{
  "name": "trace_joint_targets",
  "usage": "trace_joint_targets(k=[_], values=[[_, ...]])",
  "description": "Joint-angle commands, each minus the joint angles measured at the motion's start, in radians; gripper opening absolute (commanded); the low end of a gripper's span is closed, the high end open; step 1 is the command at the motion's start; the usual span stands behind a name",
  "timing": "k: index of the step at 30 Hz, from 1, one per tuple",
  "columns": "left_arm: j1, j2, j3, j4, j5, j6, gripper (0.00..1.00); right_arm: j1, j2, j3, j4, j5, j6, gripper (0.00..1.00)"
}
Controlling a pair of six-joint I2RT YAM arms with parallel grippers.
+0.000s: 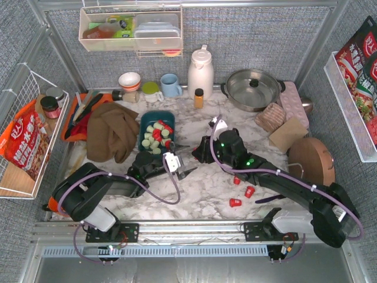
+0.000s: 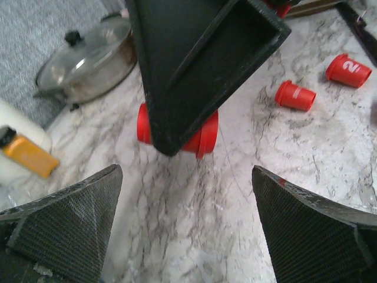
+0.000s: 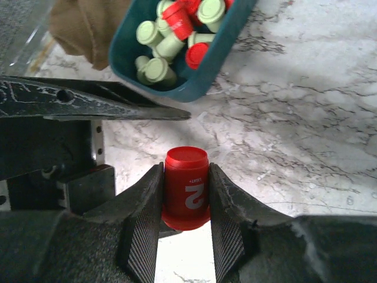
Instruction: Mix the coffee capsules in the storage basket
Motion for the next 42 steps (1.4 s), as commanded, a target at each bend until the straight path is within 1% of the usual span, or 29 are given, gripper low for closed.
trace_joint_targets(k=[1,4,9,10,13,14,17,19,22,24,27,30,31,33,34,36,38,40,42], values=[[-0.024,0.031,0.005,0.215,0.041,0.048,0.99,0.001,-0.047,-0.040,0.124,-0.095,-0.005,0.35],[-0.038,0.044,-0.008,0.306,0.014,0.042,0.99,0.001,-0.068,-0.064,0.137,-0.132,-0.014,0.35],[-0.066,0.069,-0.021,0.406,-0.004,0.049,0.99,0.000,-0.080,-0.074,0.140,-0.148,-0.007,0.35],[-0.069,0.075,-0.024,0.422,0.001,0.052,0.97,0.001,-0.081,-0.074,0.143,-0.150,-0.004,0.35],[-0.077,0.082,-0.019,0.421,0.015,0.060,0.77,0.001,-0.087,-0.074,0.146,-0.150,0.000,0.35],[-0.077,0.082,-0.020,0.421,0.018,0.062,0.72,0.002,-0.090,-0.073,0.148,-0.149,0.001,0.35],[-0.078,0.081,-0.022,0.422,0.013,0.065,0.65,0.002,-0.095,-0.070,0.140,-0.148,0.000,0.35],[-0.080,0.078,-0.025,0.421,0.002,0.072,0.58,0.001,-0.094,-0.066,0.126,-0.146,0.000,0.35],[-0.080,0.077,-0.027,0.417,-0.016,0.080,0.50,0.001,-0.095,-0.056,0.103,-0.137,0.000,0.37],[-0.080,0.079,-0.031,0.415,-0.051,0.085,0.45,0.000,-0.100,-0.046,0.073,-0.121,-0.002,0.39],[-0.080,0.074,-0.036,0.399,-0.118,0.089,0.40,-0.003,-0.124,-0.023,0.012,-0.079,-0.030,0.43],[-0.077,0.062,-0.036,0.348,-0.235,0.080,0.35,-0.004,-0.161,-0.004,-0.058,0.001,-0.061,0.49],[-0.075,0.056,-0.037,0.333,-0.285,0.069,0.34,-0.005,-0.175,0.003,-0.086,0.033,-0.073,0.53],[-0.054,0.042,-0.036,0.296,-0.351,0.037,0.33,-0.009,-0.201,0.013,-0.136,0.099,-0.099,0.57],[-0.034,0.032,-0.032,0.265,-0.379,0.009,0.32,-0.011,-0.212,0.019,-0.160,0.134,-0.111,0.57],[0.024,-0.003,-0.004,0.151,-0.444,-0.082,0.31,-0.015,-0.230,0.024,-0.204,0.194,-0.133,0.57],[0.095,-0.045,0.054,-0.040,-0.515,-0.194,0.31,-0.018,-0.244,0.030,-0.247,0.248,-0.151,0.57],[0.151,-0.063,0.122,-0.212,-0.538,-0.235,0.30,-0.017,-0.245,0.037,-0.283,0.291,-0.171,0.57],[0.184,-0.050,0.193,-0.332,-0.551,-0.258,0.31,-0.018,-0.234,0.041,-0.317,0.345,-0.181,0.57]])
